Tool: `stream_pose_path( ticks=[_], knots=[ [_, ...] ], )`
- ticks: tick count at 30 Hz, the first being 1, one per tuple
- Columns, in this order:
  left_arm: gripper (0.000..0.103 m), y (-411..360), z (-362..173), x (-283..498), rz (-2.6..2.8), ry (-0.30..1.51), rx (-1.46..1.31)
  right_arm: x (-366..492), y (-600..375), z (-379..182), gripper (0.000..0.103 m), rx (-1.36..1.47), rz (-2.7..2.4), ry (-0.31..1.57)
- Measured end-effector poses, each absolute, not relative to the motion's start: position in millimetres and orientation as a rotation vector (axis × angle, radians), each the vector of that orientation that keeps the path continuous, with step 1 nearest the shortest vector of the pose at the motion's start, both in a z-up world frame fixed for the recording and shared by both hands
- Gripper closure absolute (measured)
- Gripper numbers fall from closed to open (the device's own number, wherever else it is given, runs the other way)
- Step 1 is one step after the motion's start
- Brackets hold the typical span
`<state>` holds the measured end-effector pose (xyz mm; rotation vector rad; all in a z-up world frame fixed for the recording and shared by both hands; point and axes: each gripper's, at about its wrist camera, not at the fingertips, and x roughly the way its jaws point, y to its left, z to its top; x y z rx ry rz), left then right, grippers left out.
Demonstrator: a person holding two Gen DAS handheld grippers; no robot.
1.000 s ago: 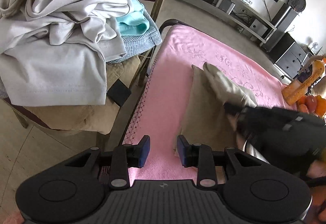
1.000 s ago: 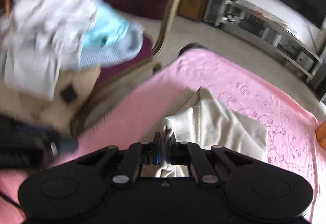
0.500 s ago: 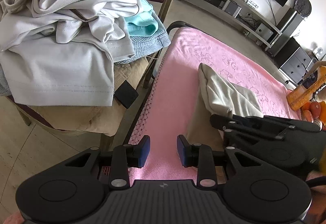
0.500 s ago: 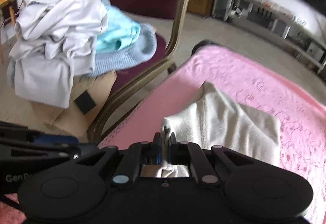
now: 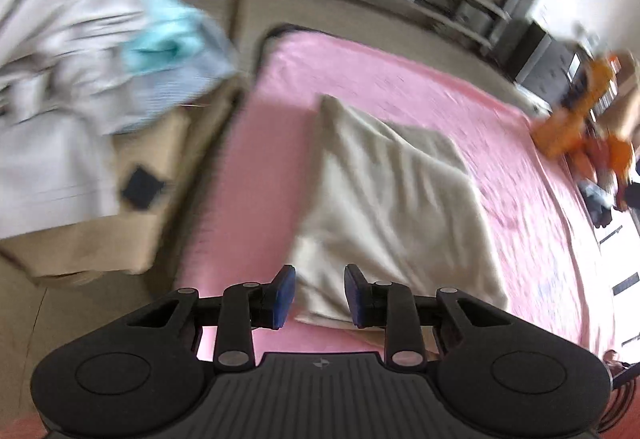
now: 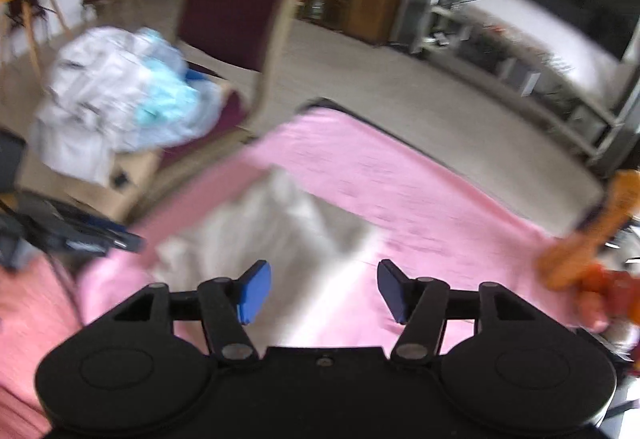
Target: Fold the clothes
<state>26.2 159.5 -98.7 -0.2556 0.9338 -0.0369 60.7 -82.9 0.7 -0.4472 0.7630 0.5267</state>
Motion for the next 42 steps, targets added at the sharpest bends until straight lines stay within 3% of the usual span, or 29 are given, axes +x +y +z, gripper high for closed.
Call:
stream_pose_path(
  ticks=[3,5,6,7,10,14,16,22,28,29,31,32,36,38,42],
  knots=[
    [0.076,119,-107,40,-0.072,0.952,-0.158,76,-114,-34,0.045,-0.441,0.446,0.758],
    [0.076,106,-112,50,-0.049,0.935,-0.119,88,-127,-64,0.055,-0.401,0.408,0.749],
    [0.075,104,-114,54,-0.029,0.920,-0.104,93,-131,-77,0.079,-0.363,0.405,0.756],
    [0.076,101,-115,59,-0.009,0.904,-0.089,99,-134,-88,0.094,-0.316,0.414,0.774],
    [0.079,93,-119,72,0.051,0.859,-0.044,107,-134,-112,0.094,-0.146,0.524,0.793],
    [0.078,92,-140,82,0.091,0.934,0.013,106,-110,-123,0.093,-0.060,0.726,0.791],
    [0.072,86,-146,79,0.100,0.934,0.116,105,-91,-131,0.093,-0.096,0.776,0.797],
    [0.071,93,-153,64,0.099,1.010,0.168,97,-59,-168,0.093,-0.318,0.790,0.888],
    [0.073,101,-142,46,0.093,1.064,0.181,81,-77,-147,0.092,-0.425,0.806,0.888],
    [0.073,105,-136,46,0.085,1.048,0.160,79,-82,-143,0.089,-0.438,0.801,0.872],
    [0.073,108,-125,49,0.072,0.993,0.138,76,-91,-136,0.067,-0.460,0.788,0.833],
    [0.073,108,-119,54,0.066,0.955,0.136,78,-96,-134,0.065,-0.464,0.773,0.792],
    [0.073,91,-105,86,0.033,0.832,0.159,107,-111,-132,0.068,-0.364,0.694,0.732],
    [0.073,84,-106,111,0.008,0.817,0.126,128,-119,-131,0.080,-0.251,0.671,0.731],
    [0.077,76,-113,160,-0.045,0.794,0.056,178,-129,-136,0.080,-0.018,0.657,0.753]
  ],
)
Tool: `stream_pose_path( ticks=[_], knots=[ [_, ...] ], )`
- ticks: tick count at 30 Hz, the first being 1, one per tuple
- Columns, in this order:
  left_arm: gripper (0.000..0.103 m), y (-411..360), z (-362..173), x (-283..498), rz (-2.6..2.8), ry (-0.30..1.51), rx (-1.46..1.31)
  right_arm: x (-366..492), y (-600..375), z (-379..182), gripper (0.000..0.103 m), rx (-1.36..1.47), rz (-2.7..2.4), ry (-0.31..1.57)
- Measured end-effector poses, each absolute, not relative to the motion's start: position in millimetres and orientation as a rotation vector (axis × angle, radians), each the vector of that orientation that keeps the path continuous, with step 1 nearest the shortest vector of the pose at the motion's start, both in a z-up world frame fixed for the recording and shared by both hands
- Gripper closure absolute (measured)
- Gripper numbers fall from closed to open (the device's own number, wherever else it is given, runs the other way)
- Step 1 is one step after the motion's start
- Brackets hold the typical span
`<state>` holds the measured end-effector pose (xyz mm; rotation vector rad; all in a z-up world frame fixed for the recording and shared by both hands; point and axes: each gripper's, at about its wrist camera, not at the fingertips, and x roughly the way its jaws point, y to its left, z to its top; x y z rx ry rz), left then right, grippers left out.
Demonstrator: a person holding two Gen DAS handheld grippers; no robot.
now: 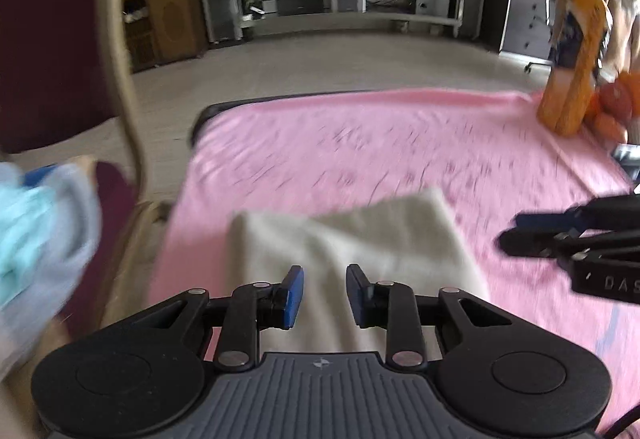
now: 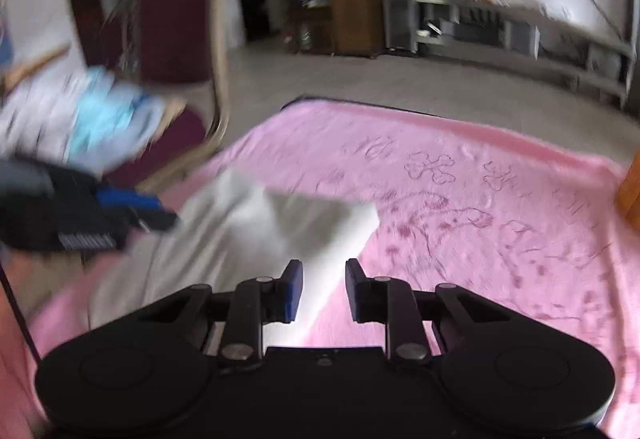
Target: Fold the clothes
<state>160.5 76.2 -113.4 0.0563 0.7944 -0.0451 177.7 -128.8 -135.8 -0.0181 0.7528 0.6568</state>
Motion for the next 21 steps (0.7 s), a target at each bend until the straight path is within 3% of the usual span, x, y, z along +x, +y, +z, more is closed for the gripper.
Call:
stream_pose_path(
  ticks=[4,8,10,14,16,18,21],
  knots=[
    [0.085,78,-147,203,-0.047,0.858,0.052,228,-126,-156,0.079,0.225,0.791,0.838],
    [0.084,87,-167,220,-0.042,0.868,0.028,272,-109,-209,0.080,0.339,0.889,1.024],
    [0.082,94,-168,222,-0.024,0.851,-0.013,289,-115,-234,0.103,0.443,0.872,1.062],
    [0.092,125,-168,228,0.169,0.784,-0.087,307,-156,-254,0.103,0.697,0.743,0.977],
    [0.093,137,-164,229,0.260,0.766,-0.110,307,-170,-250,0.103,0.696,0.637,0.909],
    [0.095,143,-149,223,0.366,0.727,-0.099,301,-177,-238,0.092,0.603,0.482,0.853],
    [0.094,147,-128,212,0.319,0.705,-0.143,294,-188,-226,0.091,0.578,0.479,0.827]
  ],
)
